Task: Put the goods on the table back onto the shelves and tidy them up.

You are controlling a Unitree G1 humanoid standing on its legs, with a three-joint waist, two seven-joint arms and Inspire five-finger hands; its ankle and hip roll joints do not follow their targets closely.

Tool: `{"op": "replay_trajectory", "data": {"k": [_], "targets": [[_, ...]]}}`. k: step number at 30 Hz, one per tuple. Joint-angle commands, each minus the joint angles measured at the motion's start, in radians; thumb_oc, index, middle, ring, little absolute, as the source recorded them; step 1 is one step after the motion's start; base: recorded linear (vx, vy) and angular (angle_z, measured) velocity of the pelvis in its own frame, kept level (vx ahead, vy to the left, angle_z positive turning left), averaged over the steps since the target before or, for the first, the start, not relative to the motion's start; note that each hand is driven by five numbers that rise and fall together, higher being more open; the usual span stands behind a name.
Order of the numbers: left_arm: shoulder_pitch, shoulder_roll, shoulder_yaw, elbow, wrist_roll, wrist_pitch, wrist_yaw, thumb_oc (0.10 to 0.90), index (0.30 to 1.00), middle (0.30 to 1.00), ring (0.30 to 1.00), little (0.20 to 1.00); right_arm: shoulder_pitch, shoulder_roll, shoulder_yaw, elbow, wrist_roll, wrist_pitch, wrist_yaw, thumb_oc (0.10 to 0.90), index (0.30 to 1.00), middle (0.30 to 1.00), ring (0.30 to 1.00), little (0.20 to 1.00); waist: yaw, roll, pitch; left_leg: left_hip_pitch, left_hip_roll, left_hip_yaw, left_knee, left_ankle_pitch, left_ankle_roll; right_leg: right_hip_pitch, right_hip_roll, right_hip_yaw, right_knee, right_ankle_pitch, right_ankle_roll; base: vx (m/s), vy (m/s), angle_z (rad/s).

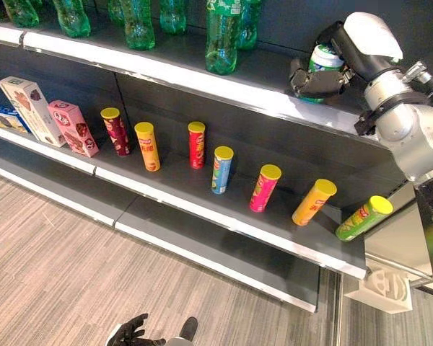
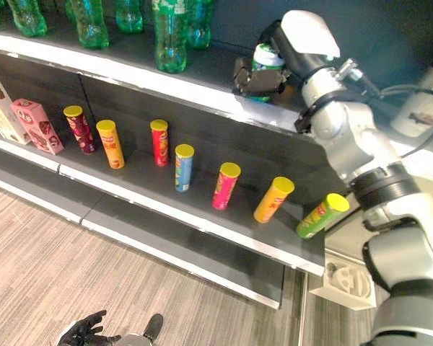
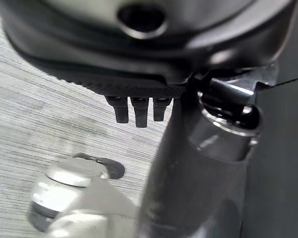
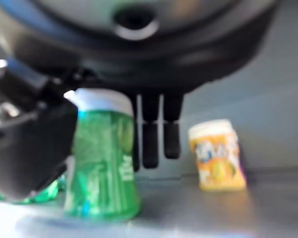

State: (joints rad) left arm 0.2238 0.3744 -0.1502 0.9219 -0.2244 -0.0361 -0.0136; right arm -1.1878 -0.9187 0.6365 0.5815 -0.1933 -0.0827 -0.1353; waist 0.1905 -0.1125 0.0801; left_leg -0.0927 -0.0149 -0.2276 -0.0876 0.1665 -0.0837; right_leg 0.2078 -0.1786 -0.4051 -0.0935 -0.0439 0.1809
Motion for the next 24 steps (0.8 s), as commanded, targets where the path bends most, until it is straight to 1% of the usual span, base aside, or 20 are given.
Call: {"op": "replay_trajectory", "data": {"k": [1, 7, 11, 24], "targets": [[0.023, 0.051, -0.024, -0.016, 0.022, -0.008, 0.022, 0.8, 0.9, 0.9, 0.9, 0.9, -0.178, -0.072, 0.039, 0.055, -0.01, 0.022, -0.059, 0.4, 0.3, 0.3, 0.3, 0.3, 0.031, -0.008, -0.063, 0.048, 0.027, 0.079, 0.051, -0.201, -0.031, -0.113, -0.045, -0.047, 0.032, 0.035, 0.04, -0.01, 0.014, 0.03], [0.001, 0.05, -0.028, 0.008, 0.031, -0.018, 0.027, 0.8, 0.9, 0.9, 0.9, 0.9, -0.179, -0.083, 0.054, 0.089, -0.008, 0.023, -0.051, 0.4, 0.3, 0.3, 0.3, 0.3, 0.021, -0.004, -0.063, 0.053, 0.025, 0.083, 0.048, -0.201, -0.031, -0.111, -0.047, -0.045, 0.03, 0.037, 0.04, 0.0, 0.001, 0.01], [-0.008, 0.046, -0.029, 0.023, 0.038, -0.015, 0.03, 0.8, 0.9, 0.9, 0.9, 0.9, -0.16, -0.088, 0.048, 0.071, -0.002, 0.021, -0.044, 0.4, 0.3, 0.3, 0.3, 0.3, 0.007, -0.001, -0.064, 0.06, 0.025, 0.089, 0.045, -0.204, -0.029, -0.109, -0.048, -0.039, 0.027, 0.04, 0.042, 0.0, 0.0, 0.0], [-0.033, 0.047, -0.032, 0.042, 0.05, -0.012, 0.038, 0.8, 0.9, 0.9, 0.9, 0.9, -0.116, -0.086, 0.021, 0.017, 0.019, 0.013, -0.034, 0.4, 0.3, 0.3, 0.3, 0.3, -0.018, 0.002, -0.071, 0.078, 0.033, 0.104, 0.042, -0.211, -0.028, -0.104, -0.044, -0.023, 0.019, 0.038, 0.04, 0.0, 0.0, 0.0]]}}
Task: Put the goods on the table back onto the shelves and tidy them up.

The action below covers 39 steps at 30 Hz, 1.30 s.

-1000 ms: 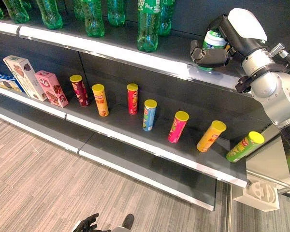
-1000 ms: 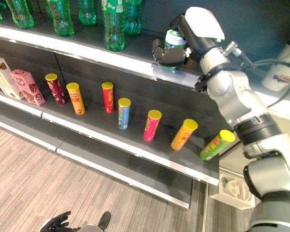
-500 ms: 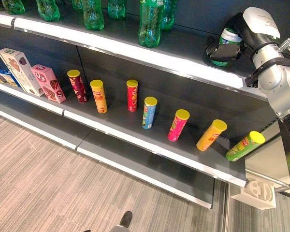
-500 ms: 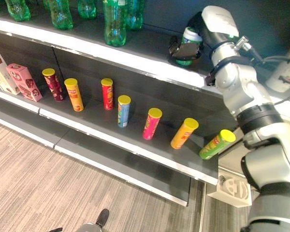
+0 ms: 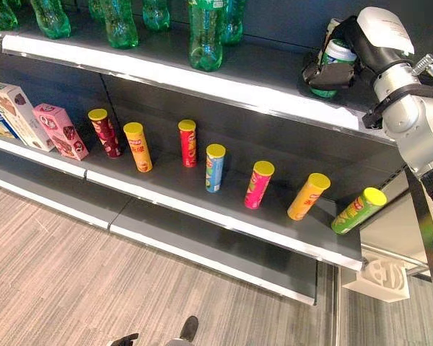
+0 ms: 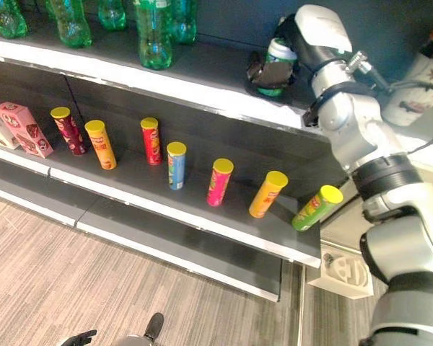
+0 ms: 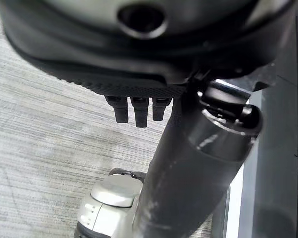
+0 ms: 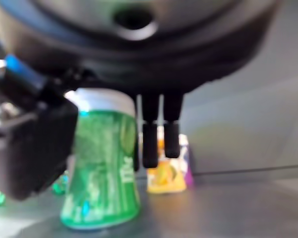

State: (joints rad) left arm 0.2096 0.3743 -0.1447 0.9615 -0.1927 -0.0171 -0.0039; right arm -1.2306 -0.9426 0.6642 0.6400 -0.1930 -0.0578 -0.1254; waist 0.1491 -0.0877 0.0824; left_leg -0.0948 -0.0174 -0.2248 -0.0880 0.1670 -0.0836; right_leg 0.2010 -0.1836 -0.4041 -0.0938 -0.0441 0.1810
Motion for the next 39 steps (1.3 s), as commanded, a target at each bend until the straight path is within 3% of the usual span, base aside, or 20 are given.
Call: {"op": "replay_trajectory", "data": {"k": [1, 24, 25, 39], "targets": [[-0.019, 0.047, -0.037, 0.004, 0.019, -0.03, 0.028, 0.8, 0.9, 0.9, 0.9, 0.9, -0.072, -0.061, -0.008, -0.044, 0.02, -0.012, -0.041, 0.4, 0.3, 0.3, 0.3, 0.3, 0.022, -0.023, -0.073, 0.08, 0.036, 0.103, 0.042, -0.212, -0.028, -0.097, -0.039, -0.024, 0.018, 0.038, 0.04, 0.0, 0.0, 0.0], [-0.034, 0.037, -0.034, 0.032, 0.029, -0.034, 0.038, 0.8, 0.9, 0.9, 0.9, 0.9, -0.069, -0.045, 0.014, -0.09, 0.036, -0.022, -0.014, 0.4, 0.3, 0.3, 0.3, 0.3, 0.002, -0.024, -0.076, 0.086, 0.038, 0.123, 0.037, -0.215, -0.026, -0.104, -0.039, -0.01, 0.017, 0.041, 0.04, 0.0, 0.0, 0.0], [-0.036, 0.035, -0.034, 0.034, 0.028, -0.033, 0.04, 0.8, 0.9, 0.9, 0.9, 0.9, -0.064, -0.041, 0.008, -0.096, 0.041, -0.022, -0.016, 0.8, 0.9, 0.9, 0.9, 0.9, -0.001, -0.023, -0.076, 0.087, 0.038, 0.125, 0.037, -0.216, -0.026, -0.103, -0.039, -0.008, 0.016, 0.042, 0.04, 0.0, 0.002, -0.05], [-0.039, 0.04, -0.027, 0.033, 0.023, -0.025, 0.043, 0.8, 0.9, 0.9, 0.9, 0.9, -0.031, -0.014, -0.055, -0.111, 0.071, -0.016, -0.039, 0.8, 0.9, 0.9, 0.9, 0.9, -0.002, -0.02, -0.08, 0.096, 0.039, 0.131, 0.036, -0.22, -0.024, -0.098, -0.037, 0.001, 0.014, 0.039, 0.039, 0.0, 0.0, -0.02]]}}
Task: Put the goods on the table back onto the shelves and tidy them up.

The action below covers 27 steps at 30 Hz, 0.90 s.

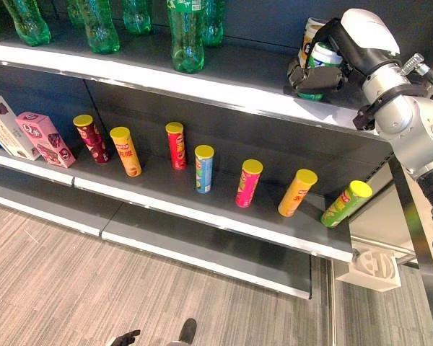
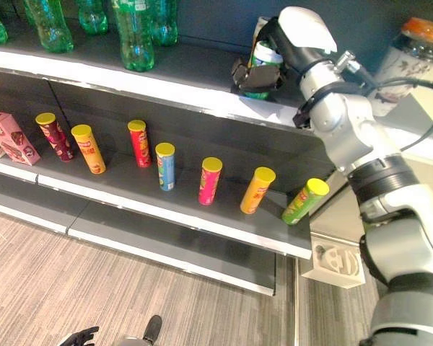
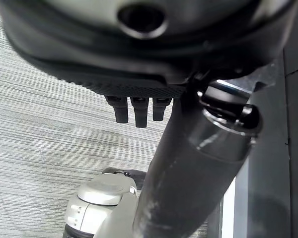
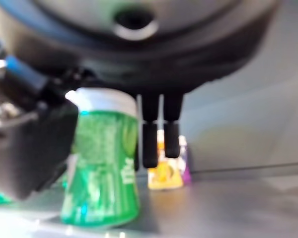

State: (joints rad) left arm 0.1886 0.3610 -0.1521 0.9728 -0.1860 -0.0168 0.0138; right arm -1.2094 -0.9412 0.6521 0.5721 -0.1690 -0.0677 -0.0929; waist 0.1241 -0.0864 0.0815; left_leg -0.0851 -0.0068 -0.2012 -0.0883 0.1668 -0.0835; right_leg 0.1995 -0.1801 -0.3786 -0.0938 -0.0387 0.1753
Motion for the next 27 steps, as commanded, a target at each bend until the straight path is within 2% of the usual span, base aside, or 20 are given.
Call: {"op": "replay_trajectory", "data": {"k": [1, 27], "targets": [[-0.019, 0.054, -0.02, 0.023, 0.017, -0.025, 0.025, 0.8, 0.9, 0.9, 0.9, 0.9, -0.051, -0.015, -0.047, -0.046, 0.046, -0.006, -0.073, 0.8, 0.9, 0.9, 0.9, 0.9, 0.022, -0.022, -0.08, 0.087, 0.029, 0.107, 0.035, -0.22, -0.024, -0.096, -0.04, -0.025, 0.014, 0.033, 0.045, 0.0, 0.0, 0.0], [-0.029, 0.063, -0.013, 0.03, 0.021, -0.019, 0.029, 0.8, 0.9, 0.9, 0.9, 0.9, -0.038, 0.005, -0.063, -0.07, 0.037, -0.008, -0.08, 0.8, 0.9, 0.9, 0.9, 0.9, 0.026, -0.022, -0.083, 0.095, 0.031, 0.119, 0.032, -0.224, -0.021, -0.094, -0.043, -0.019, 0.013, 0.034, 0.046, 0.0, 0.0, 0.0]]}}
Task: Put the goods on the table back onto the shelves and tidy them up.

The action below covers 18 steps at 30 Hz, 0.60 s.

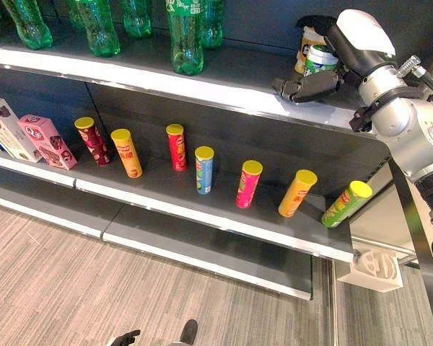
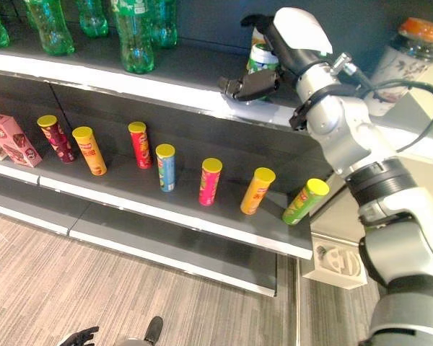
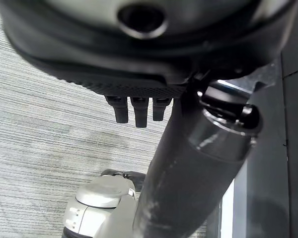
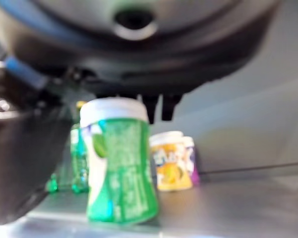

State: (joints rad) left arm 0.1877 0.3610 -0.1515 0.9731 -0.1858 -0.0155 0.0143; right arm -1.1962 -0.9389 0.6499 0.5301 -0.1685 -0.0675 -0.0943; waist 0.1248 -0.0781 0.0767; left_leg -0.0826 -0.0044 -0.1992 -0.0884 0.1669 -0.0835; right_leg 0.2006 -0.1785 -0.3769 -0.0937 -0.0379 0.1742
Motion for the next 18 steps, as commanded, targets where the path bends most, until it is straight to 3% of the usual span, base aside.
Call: {"op": "replay_trajectory", "data": {"k": [1, 18], "targets": [[-0.028, 0.063, -0.014, 0.03, 0.023, -0.021, 0.028, 0.8, 0.9, 0.9, 0.9, 0.9, -0.051, 0.004, -0.06, -0.029, 0.035, -0.009, -0.079, 0.8, 0.9, 0.9, 0.9, 0.9, 0.025, -0.031, -0.079, 0.092, 0.028, 0.116, 0.032, -0.224, -0.021, -0.095, -0.045, -0.021, 0.012, 0.034, 0.047, 0.0, 0.0, 0.0], [-0.033, 0.066, -0.01, 0.033, 0.014, -0.022, 0.034, 0.8, 0.9, 0.9, 0.9, 0.9, -0.06, 0.043, -0.06, -0.015, 0.037, -0.004, -0.079, 0.8, 0.9, 0.9, 0.9, 0.9, 0.024, -0.031, -0.082, 0.1, 0.031, 0.121, 0.03, -0.227, -0.02, -0.095, -0.044, -0.015, 0.011, 0.034, 0.047, 0.0, 0.0, 0.0]]}}
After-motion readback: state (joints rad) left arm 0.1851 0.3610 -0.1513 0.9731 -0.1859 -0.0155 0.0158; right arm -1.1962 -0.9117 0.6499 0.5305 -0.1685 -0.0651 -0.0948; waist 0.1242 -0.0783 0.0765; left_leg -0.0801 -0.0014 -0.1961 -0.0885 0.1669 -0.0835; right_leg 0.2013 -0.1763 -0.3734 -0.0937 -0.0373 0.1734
